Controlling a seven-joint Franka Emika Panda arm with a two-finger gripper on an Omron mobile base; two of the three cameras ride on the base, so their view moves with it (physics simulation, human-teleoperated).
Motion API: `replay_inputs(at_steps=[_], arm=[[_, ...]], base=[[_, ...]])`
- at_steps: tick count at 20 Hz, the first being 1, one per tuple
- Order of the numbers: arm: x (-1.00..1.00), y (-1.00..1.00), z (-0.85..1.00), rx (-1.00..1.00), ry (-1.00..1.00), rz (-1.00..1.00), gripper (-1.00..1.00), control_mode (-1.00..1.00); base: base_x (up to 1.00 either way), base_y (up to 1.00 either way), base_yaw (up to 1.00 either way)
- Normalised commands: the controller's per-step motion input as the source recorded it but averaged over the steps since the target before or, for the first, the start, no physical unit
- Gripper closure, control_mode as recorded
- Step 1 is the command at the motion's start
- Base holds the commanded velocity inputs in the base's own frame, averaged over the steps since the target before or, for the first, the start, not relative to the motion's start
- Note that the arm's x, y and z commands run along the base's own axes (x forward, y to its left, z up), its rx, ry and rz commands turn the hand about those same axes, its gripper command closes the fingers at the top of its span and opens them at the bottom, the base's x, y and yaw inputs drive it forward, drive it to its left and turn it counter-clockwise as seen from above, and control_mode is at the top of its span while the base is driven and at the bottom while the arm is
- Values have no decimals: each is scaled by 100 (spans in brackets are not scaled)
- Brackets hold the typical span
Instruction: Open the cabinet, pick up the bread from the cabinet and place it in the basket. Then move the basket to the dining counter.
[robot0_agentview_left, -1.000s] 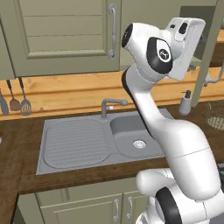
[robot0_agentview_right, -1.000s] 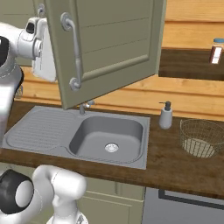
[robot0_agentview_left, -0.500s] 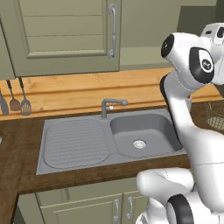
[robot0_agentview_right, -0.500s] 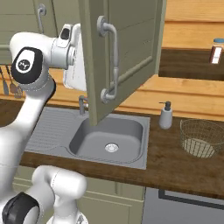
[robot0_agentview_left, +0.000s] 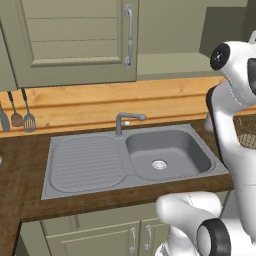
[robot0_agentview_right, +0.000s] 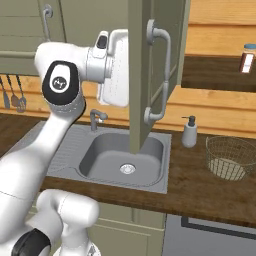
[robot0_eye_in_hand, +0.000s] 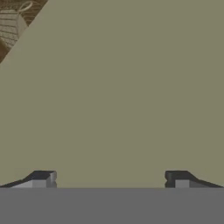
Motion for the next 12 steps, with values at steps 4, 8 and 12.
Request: replay_inputs(at_steps=[4, 8, 12], arm=[[0, 62, -19, 4, 0, 0, -100, -100], [17, 100, -54, 17, 0, 0, -100, -100], [29, 100, -84, 38, 0, 0, -100, -100]], base=[[0, 0, 0], [0, 0, 0], [0, 0, 0]])
